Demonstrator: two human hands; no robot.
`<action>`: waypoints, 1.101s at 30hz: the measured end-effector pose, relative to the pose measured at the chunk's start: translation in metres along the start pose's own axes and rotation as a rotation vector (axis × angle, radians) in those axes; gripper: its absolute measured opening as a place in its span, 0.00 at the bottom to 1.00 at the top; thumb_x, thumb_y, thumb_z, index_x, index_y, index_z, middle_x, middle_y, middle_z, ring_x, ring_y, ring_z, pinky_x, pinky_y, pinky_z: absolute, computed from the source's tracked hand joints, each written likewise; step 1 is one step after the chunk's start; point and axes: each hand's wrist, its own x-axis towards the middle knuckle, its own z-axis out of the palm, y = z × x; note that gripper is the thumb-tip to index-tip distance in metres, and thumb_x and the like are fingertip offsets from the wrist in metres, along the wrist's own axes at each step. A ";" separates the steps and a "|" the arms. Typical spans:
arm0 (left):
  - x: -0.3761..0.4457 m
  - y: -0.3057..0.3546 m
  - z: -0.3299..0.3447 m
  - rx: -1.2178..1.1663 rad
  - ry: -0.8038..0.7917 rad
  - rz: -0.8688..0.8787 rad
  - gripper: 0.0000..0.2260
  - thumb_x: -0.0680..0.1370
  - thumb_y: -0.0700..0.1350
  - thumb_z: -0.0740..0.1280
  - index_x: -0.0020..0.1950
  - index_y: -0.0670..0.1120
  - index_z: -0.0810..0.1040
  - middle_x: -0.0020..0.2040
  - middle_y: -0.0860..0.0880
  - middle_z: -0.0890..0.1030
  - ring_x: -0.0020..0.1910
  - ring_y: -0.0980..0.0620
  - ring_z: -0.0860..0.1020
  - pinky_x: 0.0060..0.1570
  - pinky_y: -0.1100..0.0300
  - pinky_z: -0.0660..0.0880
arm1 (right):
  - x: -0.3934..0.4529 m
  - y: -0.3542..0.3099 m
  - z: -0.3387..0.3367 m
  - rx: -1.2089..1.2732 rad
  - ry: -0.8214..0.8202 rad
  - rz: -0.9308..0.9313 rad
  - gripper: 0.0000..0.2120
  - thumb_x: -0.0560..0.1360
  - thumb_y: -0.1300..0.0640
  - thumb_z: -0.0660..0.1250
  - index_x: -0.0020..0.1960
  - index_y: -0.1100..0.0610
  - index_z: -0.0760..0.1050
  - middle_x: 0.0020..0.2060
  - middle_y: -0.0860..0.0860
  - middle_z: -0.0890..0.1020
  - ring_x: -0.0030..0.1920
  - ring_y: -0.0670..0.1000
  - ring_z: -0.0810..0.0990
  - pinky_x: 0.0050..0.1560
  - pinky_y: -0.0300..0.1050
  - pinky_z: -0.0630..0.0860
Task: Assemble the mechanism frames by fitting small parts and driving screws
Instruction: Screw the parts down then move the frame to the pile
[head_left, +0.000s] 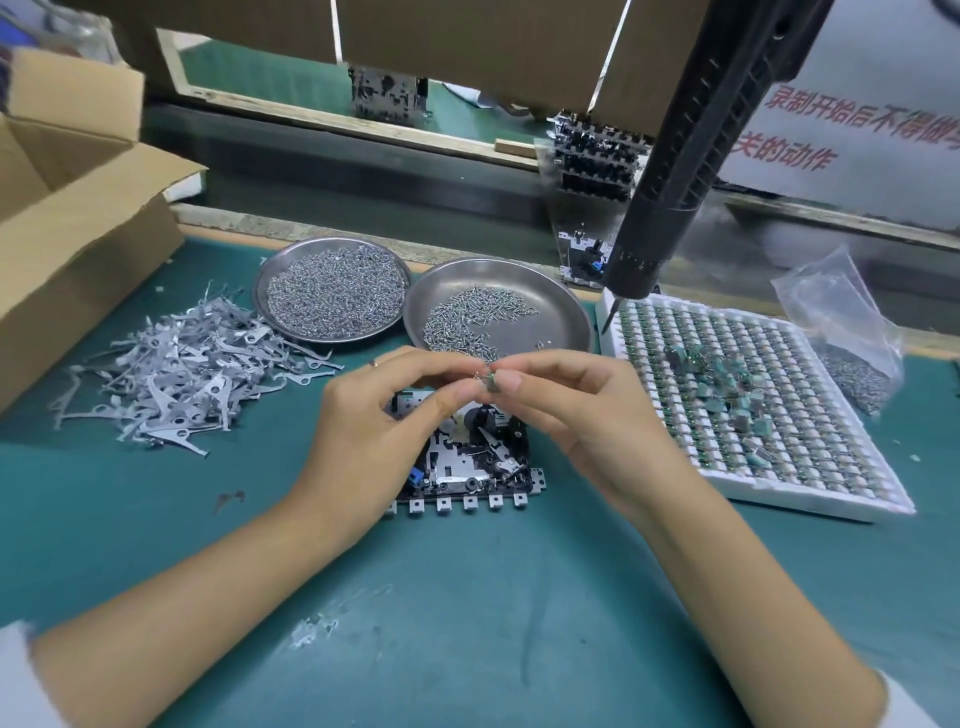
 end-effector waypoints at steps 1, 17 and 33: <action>0.000 0.000 0.000 0.004 0.002 -0.003 0.07 0.72 0.45 0.70 0.49 0.54 0.82 0.45 0.56 0.83 0.46 0.60 0.80 0.48 0.72 0.71 | 0.000 0.001 0.001 0.001 0.002 -0.003 0.08 0.64 0.59 0.73 0.43 0.58 0.84 0.42 0.57 0.85 0.46 0.53 0.85 0.51 0.41 0.79; 0.000 0.000 0.000 -0.008 0.003 -0.045 0.07 0.71 0.46 0.71 0.49 0.52 0.83 0.44 0.54 0.84 0.46 0.58 0.81 0.48 0.69 0.73 | -0.001 0.002 0.003 -0.044 0.071 0.015 0.13 0.61 0.56 0.75 0.46 0.56 0.85 0.45 0.57 0.85 0.52 0.57 0.83 0.61 0.51 0.76; 0.002 0.001 -0.002 0.063 -0.016 0.036 0.08 0.71 0.45 0.71 0.49 0.54 0.81 0.45 0.52 0.79 0.44 0.59 0.77 0.49 0.70 0.71 | -0.001 0.003 -0.001 -0.168 0.022 -0.073 0.11 0.66 0.58 0.74 0.48 0.55 0.84 0.43 0.53 0.86 0.45 0.49 0.85 0.46 0.37 0.78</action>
